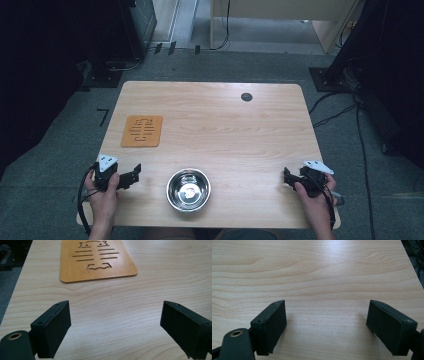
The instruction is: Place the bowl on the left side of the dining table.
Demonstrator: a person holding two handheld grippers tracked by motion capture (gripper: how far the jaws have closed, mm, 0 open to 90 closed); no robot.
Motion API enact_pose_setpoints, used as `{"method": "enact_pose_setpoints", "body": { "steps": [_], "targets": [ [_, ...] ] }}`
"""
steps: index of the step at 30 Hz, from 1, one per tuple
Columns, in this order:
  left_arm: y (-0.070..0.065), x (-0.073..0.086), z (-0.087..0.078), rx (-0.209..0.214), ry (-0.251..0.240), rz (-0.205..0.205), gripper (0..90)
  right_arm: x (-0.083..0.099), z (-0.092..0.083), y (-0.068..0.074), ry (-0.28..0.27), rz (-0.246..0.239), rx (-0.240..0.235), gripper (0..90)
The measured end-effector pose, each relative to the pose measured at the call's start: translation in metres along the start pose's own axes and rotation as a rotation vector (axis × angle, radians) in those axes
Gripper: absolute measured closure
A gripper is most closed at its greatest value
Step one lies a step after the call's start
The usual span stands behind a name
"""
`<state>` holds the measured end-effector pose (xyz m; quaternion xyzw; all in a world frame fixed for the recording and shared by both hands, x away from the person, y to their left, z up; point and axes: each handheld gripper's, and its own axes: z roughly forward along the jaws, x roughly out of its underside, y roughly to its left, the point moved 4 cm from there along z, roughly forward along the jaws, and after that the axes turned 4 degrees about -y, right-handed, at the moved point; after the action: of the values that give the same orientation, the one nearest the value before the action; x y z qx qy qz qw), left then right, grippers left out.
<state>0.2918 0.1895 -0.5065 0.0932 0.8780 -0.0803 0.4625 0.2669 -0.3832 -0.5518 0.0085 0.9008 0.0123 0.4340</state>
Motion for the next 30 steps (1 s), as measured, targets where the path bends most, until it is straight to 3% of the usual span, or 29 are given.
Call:
{"method": "enact_pose_setpoints", "body": {
  "steps": [30],
  "targets": [
    [-0.029,-0.005,0.0,0.058,0.005,0.011,9.7,0.0,0.0,0.0,0.0,0.0,0.0,15.9]
  ]
}}
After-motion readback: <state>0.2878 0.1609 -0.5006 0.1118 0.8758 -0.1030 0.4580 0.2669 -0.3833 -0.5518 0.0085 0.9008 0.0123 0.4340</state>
